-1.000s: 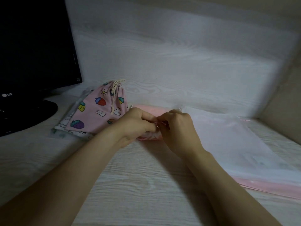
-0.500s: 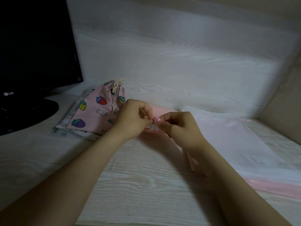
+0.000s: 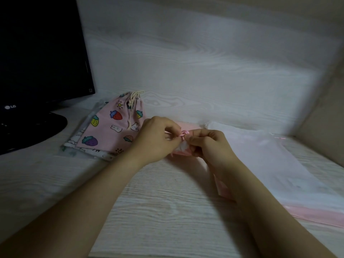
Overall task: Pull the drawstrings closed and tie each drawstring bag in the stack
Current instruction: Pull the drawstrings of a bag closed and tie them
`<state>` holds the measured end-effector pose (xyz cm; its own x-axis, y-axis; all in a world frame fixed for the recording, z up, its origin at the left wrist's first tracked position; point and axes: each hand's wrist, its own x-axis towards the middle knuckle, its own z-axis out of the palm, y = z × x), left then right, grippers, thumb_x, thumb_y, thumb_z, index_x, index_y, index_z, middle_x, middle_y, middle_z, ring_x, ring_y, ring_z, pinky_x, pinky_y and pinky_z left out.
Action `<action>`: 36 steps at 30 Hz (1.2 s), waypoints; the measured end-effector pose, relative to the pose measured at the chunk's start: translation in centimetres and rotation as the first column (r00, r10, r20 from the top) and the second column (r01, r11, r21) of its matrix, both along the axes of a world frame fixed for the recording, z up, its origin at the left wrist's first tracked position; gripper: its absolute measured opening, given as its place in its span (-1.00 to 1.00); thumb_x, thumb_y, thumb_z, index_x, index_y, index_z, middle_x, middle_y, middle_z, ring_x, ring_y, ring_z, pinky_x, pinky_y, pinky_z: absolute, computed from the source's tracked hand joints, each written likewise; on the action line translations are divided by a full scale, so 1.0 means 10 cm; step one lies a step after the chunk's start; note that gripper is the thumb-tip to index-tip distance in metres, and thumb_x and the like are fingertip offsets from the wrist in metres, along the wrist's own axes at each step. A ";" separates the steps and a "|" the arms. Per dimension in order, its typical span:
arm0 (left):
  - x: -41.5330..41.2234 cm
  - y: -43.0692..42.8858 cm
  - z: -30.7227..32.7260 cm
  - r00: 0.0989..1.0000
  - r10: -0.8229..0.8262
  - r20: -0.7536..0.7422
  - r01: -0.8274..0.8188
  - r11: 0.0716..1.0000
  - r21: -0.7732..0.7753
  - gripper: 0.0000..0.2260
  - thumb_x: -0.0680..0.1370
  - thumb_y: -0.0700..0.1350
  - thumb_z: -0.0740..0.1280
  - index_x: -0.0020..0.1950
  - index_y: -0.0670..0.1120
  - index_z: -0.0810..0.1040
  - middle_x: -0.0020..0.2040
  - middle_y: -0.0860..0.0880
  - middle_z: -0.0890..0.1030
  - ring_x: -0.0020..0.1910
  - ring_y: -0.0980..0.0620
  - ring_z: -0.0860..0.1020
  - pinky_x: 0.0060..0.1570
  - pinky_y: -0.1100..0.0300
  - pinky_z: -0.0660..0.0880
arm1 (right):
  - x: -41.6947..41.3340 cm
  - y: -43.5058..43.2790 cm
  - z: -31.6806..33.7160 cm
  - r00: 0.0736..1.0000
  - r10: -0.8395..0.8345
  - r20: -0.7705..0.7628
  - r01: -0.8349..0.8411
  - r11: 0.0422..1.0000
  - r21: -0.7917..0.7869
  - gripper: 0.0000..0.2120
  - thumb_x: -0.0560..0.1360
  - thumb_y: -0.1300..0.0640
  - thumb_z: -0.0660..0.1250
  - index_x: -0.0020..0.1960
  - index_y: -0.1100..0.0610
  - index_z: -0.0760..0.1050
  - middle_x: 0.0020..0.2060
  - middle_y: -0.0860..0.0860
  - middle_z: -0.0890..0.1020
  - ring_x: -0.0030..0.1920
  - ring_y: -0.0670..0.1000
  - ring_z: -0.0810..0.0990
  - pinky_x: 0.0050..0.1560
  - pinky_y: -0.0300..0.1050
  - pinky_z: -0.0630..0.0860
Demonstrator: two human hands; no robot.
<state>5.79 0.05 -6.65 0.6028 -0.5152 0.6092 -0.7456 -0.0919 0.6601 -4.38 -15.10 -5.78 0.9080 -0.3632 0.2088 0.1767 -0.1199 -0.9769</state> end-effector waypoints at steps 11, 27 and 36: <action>-0.03 0.10 0.28 0.662 -0.503 -0.556 0.206 0.834 -0.511 -0.79 0.41 -0.14 0.18 -0.39 -0.12 0.50 -0.05 -0.29 0.72 0.07 -0.18 0.68 0.14 0.01 0.52 | 0.08 -0.11 -0.06 0.994 -0.112 0.008 0.112 0.994 -0.004 -0.86 0.54 0.35 0.41 -0.18 0.31 0.69 -0.45 0.11 0.52 -0.41 0.04 0.43 -0.37 -0.14 0.39; -0.03 0.06 0.23 0.611 -0.232 -0.757 0.085 0.970 -0.228 -0.76 0.57 -0.17 0.20 -0.26 0.03 0.24 -0.45 0.04 0.12 -0.50 0.06 0.04 -0.29 0.02 0.02 | 0.07 -0.16 -0.13 0.988 -0.122 0.098 0.137 0.977 -0.165 -0.94 0.54 0.34 0.47 -0.04 0.34 0.72 -0.25 0.03 0.71 -0.34 -0.08 0.56 -0.26 -0.19 0.49; -0.08 0.07 0.22 0.695 -0.059 -0.717 0.056 0.998 -0.028 -0.73 0.57 -0.14 0.26 -0.33 -0.01 0.34 -0.43 0.03 0.14 -0.50 0.06 0.06 -0.50 0.31 0.06 | 0.07 -0.20 -0.14 0.945 -0.288 0.154 0.326 0.836 -0.442 -0.80 0.50 0.26 0.50 -0.19 -0.02 0.72 -0.22 -0.17 0.75 -0.15 -0.12 0.72 -0.06 -0.18 0.63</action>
<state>5.01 0.74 -4.48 0.8271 -0.5621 0.0073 -0.0502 -0.0609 0.9969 -3.64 -17.10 -7.15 0.7394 -0.4669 0.4851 0.1296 -0.6083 -0.7831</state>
